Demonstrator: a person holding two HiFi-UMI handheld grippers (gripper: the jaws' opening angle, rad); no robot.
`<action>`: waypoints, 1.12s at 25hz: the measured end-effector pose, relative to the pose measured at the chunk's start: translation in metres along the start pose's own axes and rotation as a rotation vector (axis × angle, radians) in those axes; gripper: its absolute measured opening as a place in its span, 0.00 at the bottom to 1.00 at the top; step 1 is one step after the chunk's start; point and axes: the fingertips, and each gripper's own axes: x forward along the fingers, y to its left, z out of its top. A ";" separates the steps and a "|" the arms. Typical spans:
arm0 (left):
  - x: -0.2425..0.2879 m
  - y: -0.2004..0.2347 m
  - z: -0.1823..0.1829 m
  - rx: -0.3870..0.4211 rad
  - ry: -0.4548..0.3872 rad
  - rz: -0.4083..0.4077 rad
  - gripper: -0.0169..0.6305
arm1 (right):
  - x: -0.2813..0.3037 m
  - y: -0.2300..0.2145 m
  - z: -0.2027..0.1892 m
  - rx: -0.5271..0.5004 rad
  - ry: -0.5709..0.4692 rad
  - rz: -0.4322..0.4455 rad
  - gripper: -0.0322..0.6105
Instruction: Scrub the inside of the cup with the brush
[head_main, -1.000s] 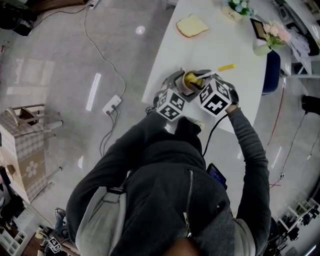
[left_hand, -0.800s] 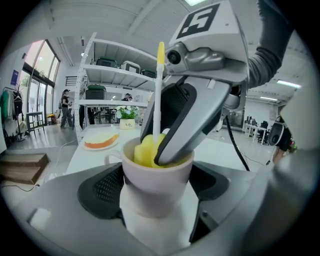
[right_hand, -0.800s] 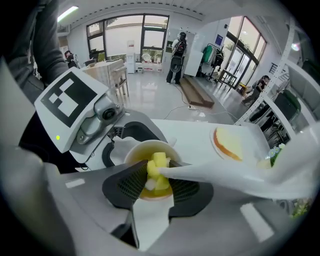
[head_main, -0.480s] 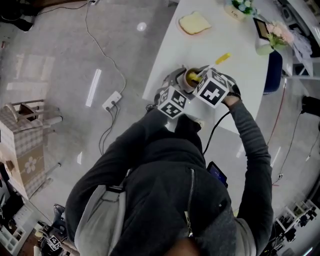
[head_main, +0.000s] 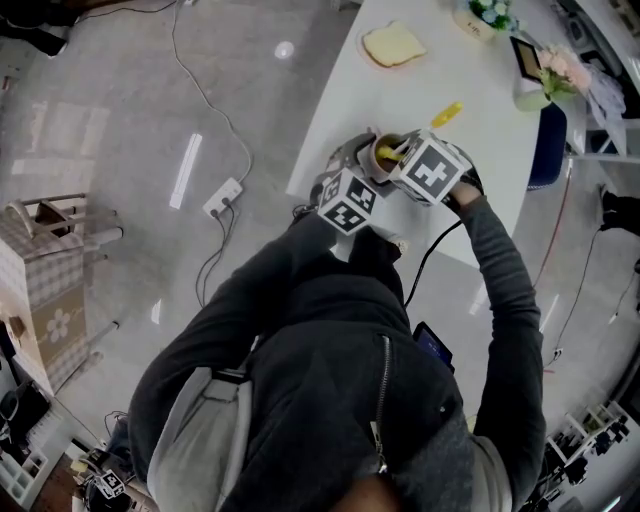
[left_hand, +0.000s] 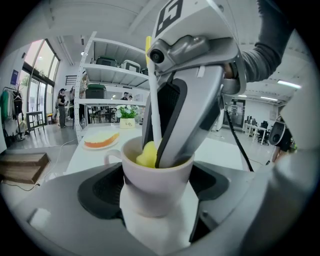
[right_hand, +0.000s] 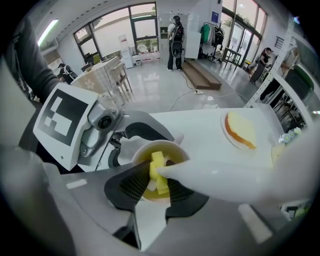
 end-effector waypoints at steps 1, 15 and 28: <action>0.000 0.000 0.000 0.000 -0.001 -0.001 0.67 | 0.000 0.001 0.002 -0.002 -0.012 0.009 0.21; 0.001 0.000 -0.001 -0.001 -0.015 -0.010 0.67 | -0.006 0.007 0.014 -0.017 -0.152 0.007 0.19; -0.001 -0.001 -0.001 -0.003 -0.020 -0.010 0.67 | -0.003 0.002 0.017 -0.048 -0.238 -0.128 0.19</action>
